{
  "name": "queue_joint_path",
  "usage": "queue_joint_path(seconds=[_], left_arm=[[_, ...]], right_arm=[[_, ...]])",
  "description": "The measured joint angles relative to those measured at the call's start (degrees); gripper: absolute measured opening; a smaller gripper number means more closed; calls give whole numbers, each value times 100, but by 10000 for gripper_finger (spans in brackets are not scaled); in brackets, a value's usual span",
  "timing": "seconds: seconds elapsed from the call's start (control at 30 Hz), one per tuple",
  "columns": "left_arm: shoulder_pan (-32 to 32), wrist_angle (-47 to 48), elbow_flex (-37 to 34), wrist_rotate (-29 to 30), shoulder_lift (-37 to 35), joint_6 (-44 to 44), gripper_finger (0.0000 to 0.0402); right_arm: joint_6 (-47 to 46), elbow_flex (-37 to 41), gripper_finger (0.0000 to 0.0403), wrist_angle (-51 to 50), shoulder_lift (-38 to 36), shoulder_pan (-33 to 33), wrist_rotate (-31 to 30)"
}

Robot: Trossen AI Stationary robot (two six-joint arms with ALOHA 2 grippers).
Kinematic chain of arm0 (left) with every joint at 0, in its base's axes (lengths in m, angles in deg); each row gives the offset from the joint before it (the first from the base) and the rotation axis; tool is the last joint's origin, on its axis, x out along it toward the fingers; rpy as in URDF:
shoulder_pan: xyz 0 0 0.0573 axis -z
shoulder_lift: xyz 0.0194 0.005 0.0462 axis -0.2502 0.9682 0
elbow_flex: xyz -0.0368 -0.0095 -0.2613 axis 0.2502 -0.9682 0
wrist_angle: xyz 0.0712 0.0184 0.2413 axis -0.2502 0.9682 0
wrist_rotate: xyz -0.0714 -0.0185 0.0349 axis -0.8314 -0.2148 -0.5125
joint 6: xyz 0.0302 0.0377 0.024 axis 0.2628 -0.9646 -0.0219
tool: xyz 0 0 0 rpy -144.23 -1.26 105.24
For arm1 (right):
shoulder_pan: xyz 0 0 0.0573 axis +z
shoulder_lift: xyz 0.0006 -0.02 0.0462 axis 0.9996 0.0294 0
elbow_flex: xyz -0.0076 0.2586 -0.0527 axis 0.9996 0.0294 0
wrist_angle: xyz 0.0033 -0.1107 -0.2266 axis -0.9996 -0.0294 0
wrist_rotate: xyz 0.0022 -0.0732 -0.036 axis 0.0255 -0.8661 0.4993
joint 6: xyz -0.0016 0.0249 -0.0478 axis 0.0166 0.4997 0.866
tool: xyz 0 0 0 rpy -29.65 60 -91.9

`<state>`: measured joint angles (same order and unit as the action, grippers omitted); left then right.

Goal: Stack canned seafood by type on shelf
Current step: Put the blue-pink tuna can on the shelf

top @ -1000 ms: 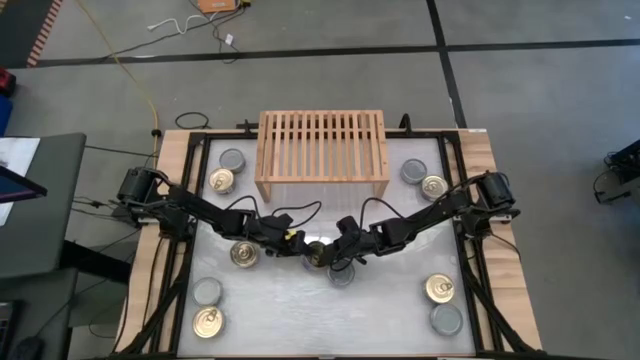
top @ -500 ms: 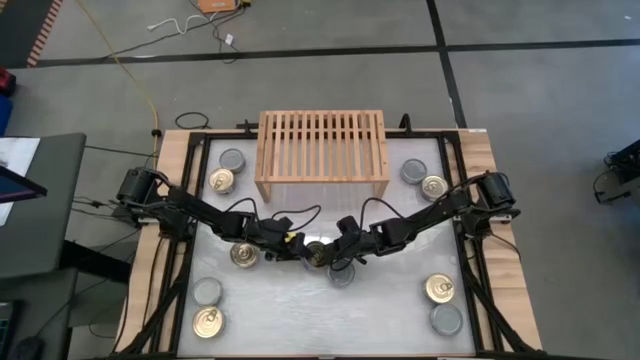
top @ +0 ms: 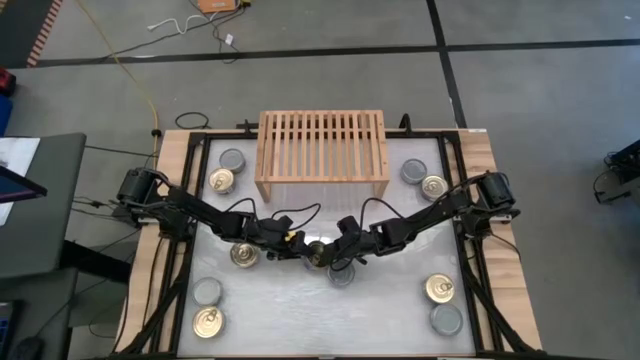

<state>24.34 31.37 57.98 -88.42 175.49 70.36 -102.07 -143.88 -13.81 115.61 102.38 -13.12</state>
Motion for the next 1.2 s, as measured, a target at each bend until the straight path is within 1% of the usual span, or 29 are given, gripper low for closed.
queue_joint_path(seconds=[0.7,1.03,1.1,1.2], left_arm=[[-32,295,0,419,0,-3,272],[-92,293,0,389,0,-117,271],[-92,293,0,374,0,-146,265],[-92,295,0,308,0,-160,244]], right_arm=[[13,-2,23,198,0,11,2],[28,-2,23,235,0,17,2],[33,-2,24,235,0,17,2],[35,-2,24,233,0,17,2]])
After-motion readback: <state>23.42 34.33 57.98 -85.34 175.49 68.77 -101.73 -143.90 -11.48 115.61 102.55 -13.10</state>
